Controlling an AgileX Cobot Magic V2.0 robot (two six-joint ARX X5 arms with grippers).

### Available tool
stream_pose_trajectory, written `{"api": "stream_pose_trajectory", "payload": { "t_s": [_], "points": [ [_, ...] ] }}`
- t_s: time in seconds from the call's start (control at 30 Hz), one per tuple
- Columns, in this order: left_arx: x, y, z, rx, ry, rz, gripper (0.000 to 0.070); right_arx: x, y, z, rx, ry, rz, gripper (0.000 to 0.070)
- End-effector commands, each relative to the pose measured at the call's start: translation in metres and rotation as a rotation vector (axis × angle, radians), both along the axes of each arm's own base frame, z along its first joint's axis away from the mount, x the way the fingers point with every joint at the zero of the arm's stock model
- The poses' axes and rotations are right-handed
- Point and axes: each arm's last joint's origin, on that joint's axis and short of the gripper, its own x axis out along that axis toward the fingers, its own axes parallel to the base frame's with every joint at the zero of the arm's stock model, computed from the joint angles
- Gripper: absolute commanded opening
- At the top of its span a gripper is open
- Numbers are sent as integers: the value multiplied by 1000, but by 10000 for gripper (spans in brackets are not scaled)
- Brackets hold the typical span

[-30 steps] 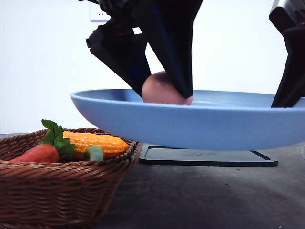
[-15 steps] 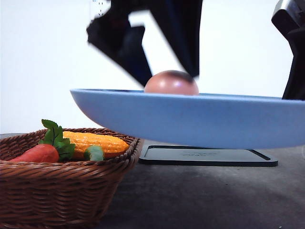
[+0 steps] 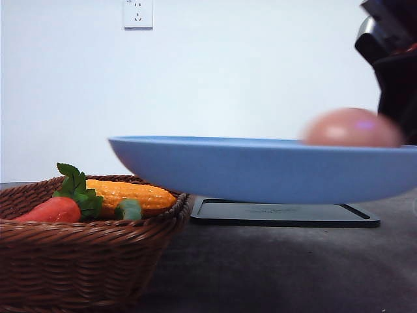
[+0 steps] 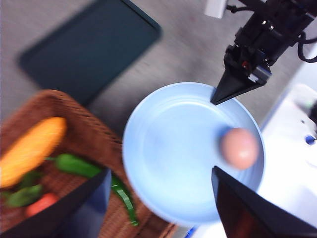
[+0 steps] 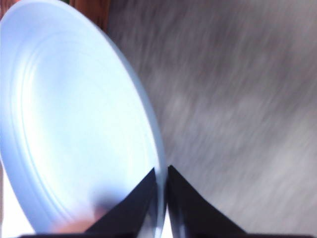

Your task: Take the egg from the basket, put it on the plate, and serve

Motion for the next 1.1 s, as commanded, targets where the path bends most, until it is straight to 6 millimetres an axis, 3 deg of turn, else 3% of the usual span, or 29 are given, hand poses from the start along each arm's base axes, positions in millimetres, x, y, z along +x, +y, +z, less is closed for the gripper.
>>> {"api": "stream_pose_trajectory", "payload": {
  "t_s": [0.0, 0.23, 0.43, 0.77, 0.93, 1.07],
  "points": [
    [-6, 10, 12, -20, -56, 13, 410, 16, -1, 3, -7, -43, 21, 0],
    [-32, 61, 30, -75, -178, 124, 410, 81, -23, 7, -33, -57, -72, 0],
    [-47, 87, 37, -134, -231, 160, 409, 138, -42, 4, -40, -62, -152, 0],
    [-50, 93, 38, -141, -245, 191, 409, 209, -49, -20, -35, -27, -208, 0],
    [-48, 89, 36, -123, -229, 193, 410, 228, -48, -31, -32, -8, -237, 0],
    [-46, 87, 35, -113, -218, 196, 409, 232, -48, -41, -53, 14, -255, 0]
  ]
}}
